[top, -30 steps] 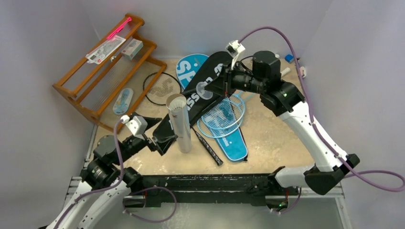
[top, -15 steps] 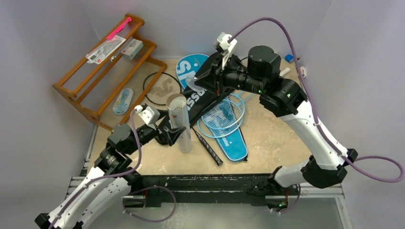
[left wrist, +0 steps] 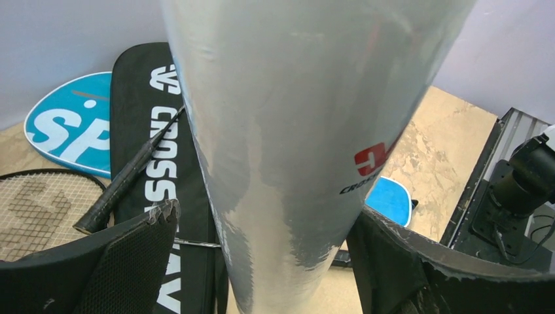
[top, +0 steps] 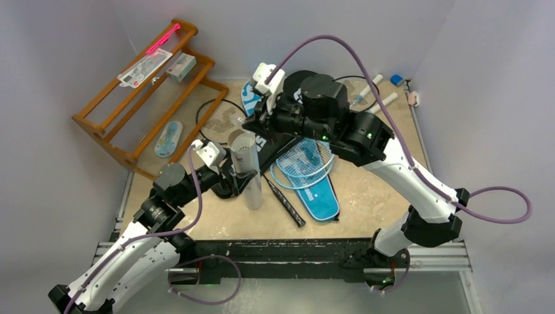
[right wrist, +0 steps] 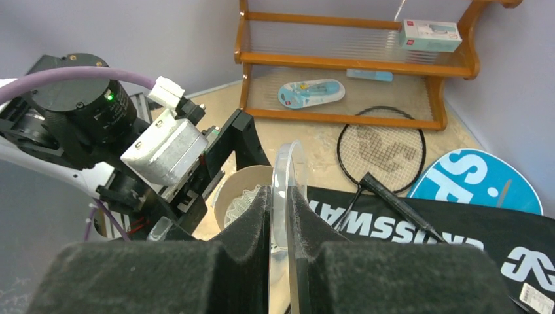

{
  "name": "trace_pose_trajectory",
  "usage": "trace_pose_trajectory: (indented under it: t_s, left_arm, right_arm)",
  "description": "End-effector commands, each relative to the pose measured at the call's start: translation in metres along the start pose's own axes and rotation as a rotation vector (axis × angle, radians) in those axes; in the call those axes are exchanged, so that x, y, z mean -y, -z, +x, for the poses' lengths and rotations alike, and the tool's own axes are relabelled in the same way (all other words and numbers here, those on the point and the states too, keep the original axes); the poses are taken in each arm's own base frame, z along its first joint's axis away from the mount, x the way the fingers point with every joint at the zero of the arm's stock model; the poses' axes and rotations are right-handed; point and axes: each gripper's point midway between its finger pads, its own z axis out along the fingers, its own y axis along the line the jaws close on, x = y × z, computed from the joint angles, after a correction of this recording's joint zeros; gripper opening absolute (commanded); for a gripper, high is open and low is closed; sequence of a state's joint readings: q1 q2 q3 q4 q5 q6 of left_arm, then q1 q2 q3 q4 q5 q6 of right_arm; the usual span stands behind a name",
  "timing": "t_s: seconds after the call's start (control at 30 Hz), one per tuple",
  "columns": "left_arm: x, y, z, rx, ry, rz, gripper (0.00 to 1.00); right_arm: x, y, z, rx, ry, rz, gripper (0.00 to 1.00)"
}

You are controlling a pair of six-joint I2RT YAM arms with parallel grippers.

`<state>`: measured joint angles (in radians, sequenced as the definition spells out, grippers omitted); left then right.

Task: Pack up the badminton gear
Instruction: Close the lid on the shuttle tube.

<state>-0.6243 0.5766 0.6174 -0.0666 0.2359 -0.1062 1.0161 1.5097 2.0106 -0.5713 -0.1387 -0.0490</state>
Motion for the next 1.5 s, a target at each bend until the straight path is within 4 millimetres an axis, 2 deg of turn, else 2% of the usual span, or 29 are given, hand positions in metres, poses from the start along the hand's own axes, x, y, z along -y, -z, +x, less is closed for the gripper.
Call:
trace_pose_trajectory:
  t_s: [0.0,0.17,0.27,0.3,0.53,0.77,1.03,1.47]
  left_arm:
    - [0.006,0.001,-0.034,0.092,-0.064,0.034,0.89]
    - [0.008,0.001,-0.035,0.089,-0.072,0.047,0.85]
    - [0.011,0.001,-0.033,0.079,-0.079,0.065,0.74]
    - [0.011,0.0,-0.032,0.073,-0.08,0.068,0.73]
    - [0.011,-0.001,-0.029,0.06,-0.082,0.07,0.71]
    - [0.011,0.003,-0.027,0.063,-0.082,0.067,0.72]
    - [0.013,0.003,-0.027,0.06,-0.08,0.073,0.73]
    - [0.014,0.002,-0.026,0.056,-0.078,0.083,0.73]
  right_arm:
    - [0.007,0.002,-0.009,0.004,0.073,0.087,0.0]
    - [0.007,-0.003,-0.007,0.0,0.083,0.108,0.0]
    - [0.005,-0.001,-0.009,0.008,0.086,0.104,0.0]
    - [0.005,-0.001,-0.009,0.01,0.088,0.104,0.0]
    - [-0.003,0.008,-0.025,0.054,0.097,0.077,0.0]
    - [0.0,0.019,-0.037,0.09,0.11,0.1,0.01]
    - [0.004,0.009,-0.017,0.028,0.116,0.113,0.01]
    - [0.001,0.004,0.001,-0.011,0.108,0.096,0.01]
